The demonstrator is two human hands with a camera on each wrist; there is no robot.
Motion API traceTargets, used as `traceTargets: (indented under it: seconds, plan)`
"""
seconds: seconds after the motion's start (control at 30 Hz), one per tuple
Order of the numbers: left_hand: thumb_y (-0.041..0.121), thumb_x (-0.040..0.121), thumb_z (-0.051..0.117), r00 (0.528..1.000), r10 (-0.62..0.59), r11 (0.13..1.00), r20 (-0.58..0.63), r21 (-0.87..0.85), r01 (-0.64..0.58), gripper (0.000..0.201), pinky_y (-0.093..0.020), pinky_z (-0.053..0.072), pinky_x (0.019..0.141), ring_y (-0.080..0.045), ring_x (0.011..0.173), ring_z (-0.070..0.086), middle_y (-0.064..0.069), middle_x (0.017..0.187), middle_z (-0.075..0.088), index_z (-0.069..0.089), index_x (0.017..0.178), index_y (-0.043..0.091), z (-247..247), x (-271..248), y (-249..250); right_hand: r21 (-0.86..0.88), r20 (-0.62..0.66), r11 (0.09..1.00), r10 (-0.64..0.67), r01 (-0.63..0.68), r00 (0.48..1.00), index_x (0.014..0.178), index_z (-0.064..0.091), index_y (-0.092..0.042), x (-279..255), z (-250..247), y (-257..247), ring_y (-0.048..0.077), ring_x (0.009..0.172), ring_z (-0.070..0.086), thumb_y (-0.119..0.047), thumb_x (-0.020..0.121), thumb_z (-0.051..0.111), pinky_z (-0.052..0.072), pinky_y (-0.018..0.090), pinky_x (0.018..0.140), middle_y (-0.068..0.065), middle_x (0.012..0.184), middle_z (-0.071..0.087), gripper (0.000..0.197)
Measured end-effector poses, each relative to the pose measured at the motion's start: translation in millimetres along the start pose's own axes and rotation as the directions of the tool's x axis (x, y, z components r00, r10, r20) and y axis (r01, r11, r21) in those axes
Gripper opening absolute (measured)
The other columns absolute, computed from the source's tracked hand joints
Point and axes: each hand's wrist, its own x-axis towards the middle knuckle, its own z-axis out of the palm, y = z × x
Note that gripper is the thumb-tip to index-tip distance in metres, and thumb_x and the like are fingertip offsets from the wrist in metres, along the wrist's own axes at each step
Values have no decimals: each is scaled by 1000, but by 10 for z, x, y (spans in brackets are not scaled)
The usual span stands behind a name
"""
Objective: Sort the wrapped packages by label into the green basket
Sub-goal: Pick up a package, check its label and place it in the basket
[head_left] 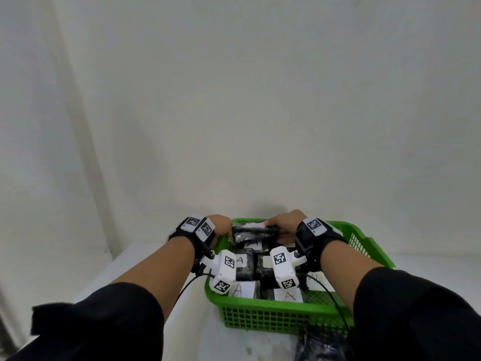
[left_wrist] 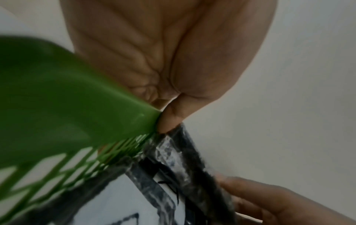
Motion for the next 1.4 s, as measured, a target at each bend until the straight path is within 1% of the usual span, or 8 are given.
traceTargets:
  seconds: [0.13,0.4,0.6,0.7,0.8,0.97,1.13,1.4]
  plan:
    - [16,106,44,997,69,992,39,105,-72,39,-35,37,107,-34,134,50,-23,144,52,53,137,-6,37,53,-26,-162,-75,987,10,-22,997,65,64,-7,-64,27,2,31,73,69,-25,77,92,63,47,88,9,66,66,35]
    - [15,105,45,997,71,995,22,62,-73,39,-35,38,108,-34,135,49,-22,145,51,52,138,-6,12,4,-49,-218,-84,976,-14,-5,996,81,75,-1,84,4,15,36,82,78,-34,68,95,64,54,84,16,84,78,40]
    - [12,106,43,996,81,995,29,52,-82,41,-33,41,107,-31,138,47,-20,149,48,47,143,-4,-69,-13,-97,-295,-115,955,-62,26,991,77,61,-6,-188,-95,-150,34,92,73,-27,83,81,58,34,81,11,86,64,30]
    - [14,104,46,998,48,999,-32,8,-48,43,-35,42,108,-33,138,47,-21,150,47,47,143,-5,-156,-103,-47,-401,-96,911,-147,97,984,97,69,-4,-345,-171,-222,29,91,63,-34,86,75,51,31,78,12,102,67,33]
    - [23,102,51,995,33,999,-94,43,-29,48,-33,44,103,-34,134,49,-20,148,45,45,142,-3,-270,-245,-25,-496,-63,848,-251,188,966,125,70,6,-583,-226,-299,38,117,68,-33,91,72,56,42,101,23,129,70,52]
    - [37,87,58,980,108,992,-167,78,-96,28,-26,37,75,-22,95,44,-7,106,46,53,101,13,-339,-431,-34,-568,-12,782,-320,257,947,148,51,-10,-1040,-351,-341,28,133,56,-43,95,68,44,32,104,10,149,57,65]
    - [29,98,54,950,252,965,-182,115,-234,58,-33,35,113,-27,142,41,-10,156,42,41,151,10,-171,-1053,88,-611,36,717,-399,336,916,155,41,-16,-1625,-504,-195,27,137,53,-53,96,65,41,33,103,7,154,52,74]
    - [33,96,59,869,477,878,-128,110,-466,58,-32,42,107,-24,132,52,-6,151,49,43,150,20,222,-1916,218,-640,62,669,-446,378,893,159,37,-19,-2347,-666,223,26,146,44,-52,94,68,38,35,113,6,162,43,79]
